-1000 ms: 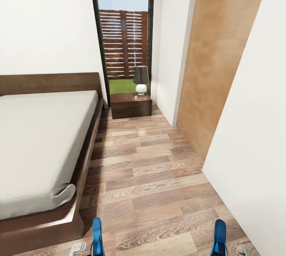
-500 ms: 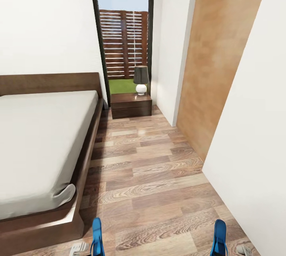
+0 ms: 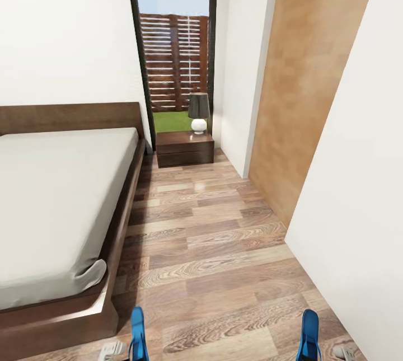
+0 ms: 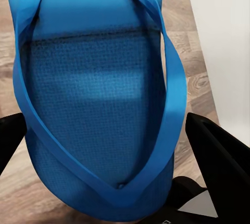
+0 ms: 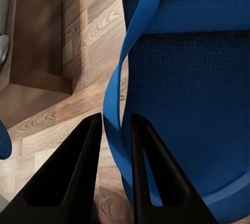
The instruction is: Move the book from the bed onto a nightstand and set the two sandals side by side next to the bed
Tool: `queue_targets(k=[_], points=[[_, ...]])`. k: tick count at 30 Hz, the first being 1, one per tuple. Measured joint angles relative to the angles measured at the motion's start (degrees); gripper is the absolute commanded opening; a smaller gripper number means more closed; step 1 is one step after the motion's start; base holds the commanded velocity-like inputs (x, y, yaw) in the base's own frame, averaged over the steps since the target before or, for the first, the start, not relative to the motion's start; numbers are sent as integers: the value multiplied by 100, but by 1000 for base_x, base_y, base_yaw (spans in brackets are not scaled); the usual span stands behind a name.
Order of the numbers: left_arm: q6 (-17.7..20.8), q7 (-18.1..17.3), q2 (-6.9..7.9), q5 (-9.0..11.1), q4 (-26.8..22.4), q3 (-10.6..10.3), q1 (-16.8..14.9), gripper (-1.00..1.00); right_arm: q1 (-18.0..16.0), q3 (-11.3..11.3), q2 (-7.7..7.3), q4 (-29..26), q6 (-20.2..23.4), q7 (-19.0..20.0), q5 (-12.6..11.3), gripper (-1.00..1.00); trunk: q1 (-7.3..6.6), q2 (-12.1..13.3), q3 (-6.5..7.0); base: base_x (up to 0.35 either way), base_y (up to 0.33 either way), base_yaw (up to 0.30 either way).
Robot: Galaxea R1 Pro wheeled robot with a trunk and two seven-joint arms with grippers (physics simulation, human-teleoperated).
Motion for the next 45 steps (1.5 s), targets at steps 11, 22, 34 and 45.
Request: queue_targets(k=[11, 22, 34, 45], points=[[-3, 0, -8, -1, 0, -1, 0, -100, 0, 4, 2, 0, 0, 0, -2, -100, -3, 0, 0, 207, 0, 0], [-3, 6, -9, -2, 0, -7, 0, -100, 0, 8, 0, 0, 0, 0, -1, -100, -3, 0, 0, 322, 0, 0], [-2, 10, -9, -2, 0, -10, 0, -100, 0, 11, 0, 1, 0, 0, 0, -100, -3, 0, 0, 323, -8, 0], [-2, 90, -10, -3, 0, -12, 0, -100, 0, 10, 3, 1, 0, 0, 1, -100, -3, 0, 0, 323, -41, 0]])
